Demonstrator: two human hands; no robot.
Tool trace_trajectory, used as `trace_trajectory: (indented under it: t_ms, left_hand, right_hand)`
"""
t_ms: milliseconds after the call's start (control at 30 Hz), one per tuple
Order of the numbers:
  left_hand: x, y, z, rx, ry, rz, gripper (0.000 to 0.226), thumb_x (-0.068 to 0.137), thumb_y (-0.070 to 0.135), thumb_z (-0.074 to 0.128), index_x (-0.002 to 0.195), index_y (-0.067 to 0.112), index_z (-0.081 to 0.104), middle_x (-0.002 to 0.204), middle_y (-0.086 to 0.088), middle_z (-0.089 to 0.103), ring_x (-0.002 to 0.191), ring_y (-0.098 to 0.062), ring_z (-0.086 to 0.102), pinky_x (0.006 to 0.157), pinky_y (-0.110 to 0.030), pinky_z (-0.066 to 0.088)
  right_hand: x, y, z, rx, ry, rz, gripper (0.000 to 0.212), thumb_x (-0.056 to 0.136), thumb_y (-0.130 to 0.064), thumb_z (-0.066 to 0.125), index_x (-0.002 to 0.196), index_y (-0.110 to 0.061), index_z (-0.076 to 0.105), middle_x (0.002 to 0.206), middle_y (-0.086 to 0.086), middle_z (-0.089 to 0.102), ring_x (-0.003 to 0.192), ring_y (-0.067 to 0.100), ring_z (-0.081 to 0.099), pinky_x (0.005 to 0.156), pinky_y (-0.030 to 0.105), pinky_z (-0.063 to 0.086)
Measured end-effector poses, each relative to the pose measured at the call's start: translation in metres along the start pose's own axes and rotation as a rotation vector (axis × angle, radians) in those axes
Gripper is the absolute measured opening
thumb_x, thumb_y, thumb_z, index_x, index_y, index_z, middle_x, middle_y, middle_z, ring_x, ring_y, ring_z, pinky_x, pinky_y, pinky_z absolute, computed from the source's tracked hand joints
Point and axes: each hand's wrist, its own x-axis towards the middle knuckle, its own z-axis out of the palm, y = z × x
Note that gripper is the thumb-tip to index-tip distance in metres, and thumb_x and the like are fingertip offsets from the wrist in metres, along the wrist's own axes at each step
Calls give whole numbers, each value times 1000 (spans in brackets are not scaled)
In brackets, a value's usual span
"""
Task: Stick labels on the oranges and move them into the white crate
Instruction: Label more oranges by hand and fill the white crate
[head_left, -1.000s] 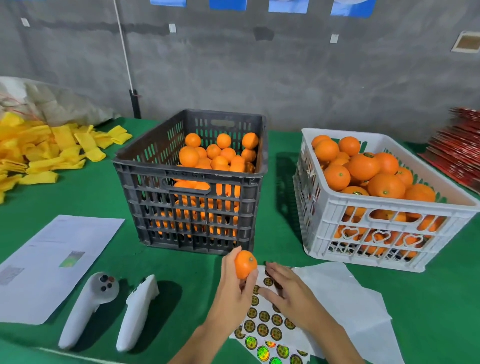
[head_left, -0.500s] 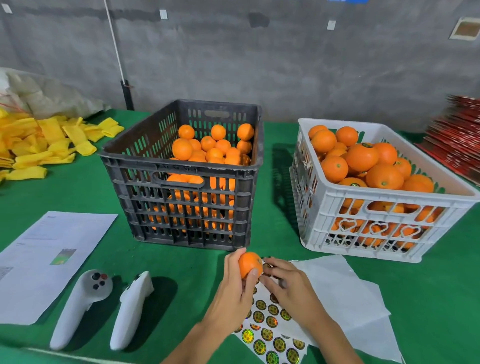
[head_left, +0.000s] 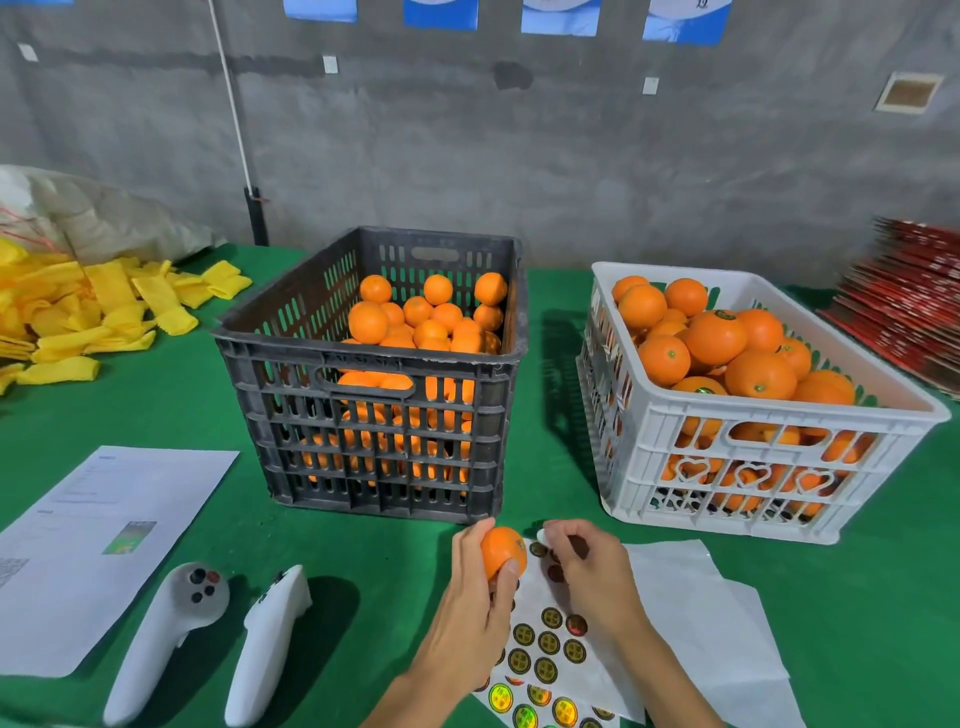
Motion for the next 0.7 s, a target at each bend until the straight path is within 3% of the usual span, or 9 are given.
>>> trace_trajectory:
  t_ms: [67, 133, 233, 333, 433, 500, 567, 700]
  left_hand:
    - [3, 2, 1, -51, 7, -2, 44, 104, 55, 33, 145, 48, 18, 138, 19, 30, 117, 13, 47, 84, -3, 43]
    - [8, 9, 1, -114, 15, 17, 44, 103, 54, 35, 145, 50, 20, 141, 20, 29, 121, 11, 46, 90, -8, 44]
    - [20, 33, 0, -208, 29, 46, 39, 103, 55, 37, 139, 59, 22, 140, 27, 30, 124, 8, 46, 96, -19, 49]
    - [37, 63, -4, -326, 82, 69, 40, 103, 51, 40, 141, 53, 29, 141, 27, 37, 126, 5, 49, 101, -22, 48]
    - [68, 98, -12, -375, 100, 80, 48, 98, 53, 45, 144, 44, 36, 141, 23, 44, 129, 1, 50, 108, -30, 47]
    - [96, 126, -17, -389, 64, 97, 51, 95, 58, 50, 143, 42, 41, 139, 19, 50, 126, -4, 54, 107, -32, 49]
    - [128, 156, -19, -371, 34, 153, 53, 94, 59, 57, 141, 38, 47, 135, 13, 57, 121, -10, 61, 103, -33, 52]
    - [198, 217, -19, -287, -59, 271, 49, 99, 44, 60, 144, 30, 47, 132, 15, 60, 112, -2, 65, 99, -22, 51]
  right_hand:
    - [-1, -14, -1, 25, 113, -88, 11, 99, -32, 65, 96, -31, 75, 96, -22, 74, 94, -5, 67, 88, 21, 54]
    - [-6, -27, 0, 17, 95, -198, 11, 99, -32, 65, 97, -35, 75, 101, -26, 71, 101, -5, 65, 86, 13, 50]
    - [-13, -50, -6, 61, 32, -236, 14, 100, -32, 64, 101, -37, 76, 107, -23, 72, 105, 0, 66, 89, 19, 53]
    - [-13, -76, -28, 63, 4, -345, 23, 103, -30, 59, 120, -38, 72, 123, -25, 68, 120, -4, 60, 100, 19, 50]
    - [-6, -101, -51, -176, -62, -495, 47, 104, -34, 54, 149, -38, 45, 152, -29, 40, 138, -14, 36, 113, 11, 33]
    - [7, -119, -66, -372, -28, -544, 69, 96, -50, 57, 156, -38, 25, 156, -32, 23, 137, -17, 28, 111, 7, 30]
    - [29, -142, -83, -463, 89, -565, 77, 93, -52, 64, 156, -33, 24, 156, -24, 29, 135, -7, 38, 107, 15, 42]
    - [86, -186, -127, -556, 361, -606, 54, 96, -38, 66, 145, -24, 46, 135, -7, 58, 119, 12, 58, 88, 21, 48]
